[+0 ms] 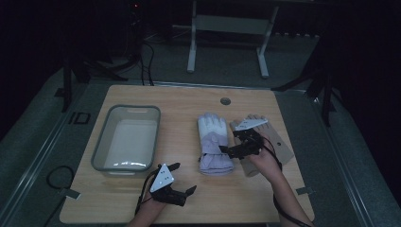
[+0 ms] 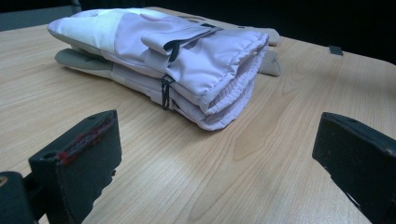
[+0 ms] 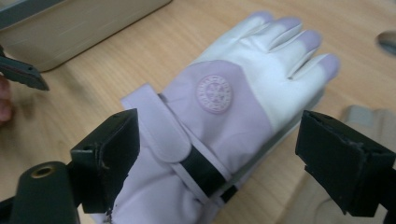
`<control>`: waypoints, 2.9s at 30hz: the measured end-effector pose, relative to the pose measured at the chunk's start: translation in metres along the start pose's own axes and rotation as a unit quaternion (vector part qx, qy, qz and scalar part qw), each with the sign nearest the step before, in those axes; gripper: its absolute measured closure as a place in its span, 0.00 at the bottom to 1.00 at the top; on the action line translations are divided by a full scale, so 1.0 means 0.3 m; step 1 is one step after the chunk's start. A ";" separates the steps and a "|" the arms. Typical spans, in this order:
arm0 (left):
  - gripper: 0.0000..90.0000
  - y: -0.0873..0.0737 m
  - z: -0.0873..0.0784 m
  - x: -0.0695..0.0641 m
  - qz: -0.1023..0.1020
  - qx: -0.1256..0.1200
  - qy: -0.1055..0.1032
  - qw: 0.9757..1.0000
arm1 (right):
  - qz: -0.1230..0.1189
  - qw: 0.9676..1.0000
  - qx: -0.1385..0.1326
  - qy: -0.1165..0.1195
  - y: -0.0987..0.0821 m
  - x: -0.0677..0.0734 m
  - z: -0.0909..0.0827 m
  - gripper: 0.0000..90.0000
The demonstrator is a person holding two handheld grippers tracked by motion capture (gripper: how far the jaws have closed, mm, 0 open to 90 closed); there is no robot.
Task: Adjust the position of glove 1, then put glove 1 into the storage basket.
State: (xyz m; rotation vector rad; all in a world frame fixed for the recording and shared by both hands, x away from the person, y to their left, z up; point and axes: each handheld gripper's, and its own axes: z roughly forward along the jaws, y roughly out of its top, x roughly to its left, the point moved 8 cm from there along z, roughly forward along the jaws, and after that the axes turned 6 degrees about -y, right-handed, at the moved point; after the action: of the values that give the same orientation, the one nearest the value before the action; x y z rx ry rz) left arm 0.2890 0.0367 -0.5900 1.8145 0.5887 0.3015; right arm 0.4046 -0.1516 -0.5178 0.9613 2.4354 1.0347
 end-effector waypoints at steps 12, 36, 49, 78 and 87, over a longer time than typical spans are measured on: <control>0.02 -0.007 0.019 -0.013 -0.002 0.039 -0.022 0.999 | -0.048 0.998 -0.045 -0.016 -0.147 -0.018 -0.037 0.17; 0.04 0.167 0.063 0.052 -0.052 0.088 0.008 0.995 | 0.014 0.999 -0.047 -0.023 -0.147 -0.046 -0.067 0.25; 0.30 0.218 0.203 0.106 -0.089 0.166 0.079 0.979 | 0.086 0.996 -0.014 -0.019 -0.073 -0.067 0.057 0.58; 0.35 0.051 0.290 0.130 -0.153 0.214 0.015 0.964 | 0.194 0.974 0.076 0.089 -0.193 -0.059 0.199 0.78; 0.54 0.053 0.297 0.120 -0.186 0.236 -0.026 0.953 | 0.078 0.993 0.085 -0.039 -0.163 0.001 0.188 0.85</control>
State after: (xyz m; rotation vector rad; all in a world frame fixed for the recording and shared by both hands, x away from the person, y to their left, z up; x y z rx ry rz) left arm 0.3661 -0.0203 -0.6067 2.1036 1.0119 -0.1589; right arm 0.4114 -0.1477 -0.5921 1.2404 2.4464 0.8311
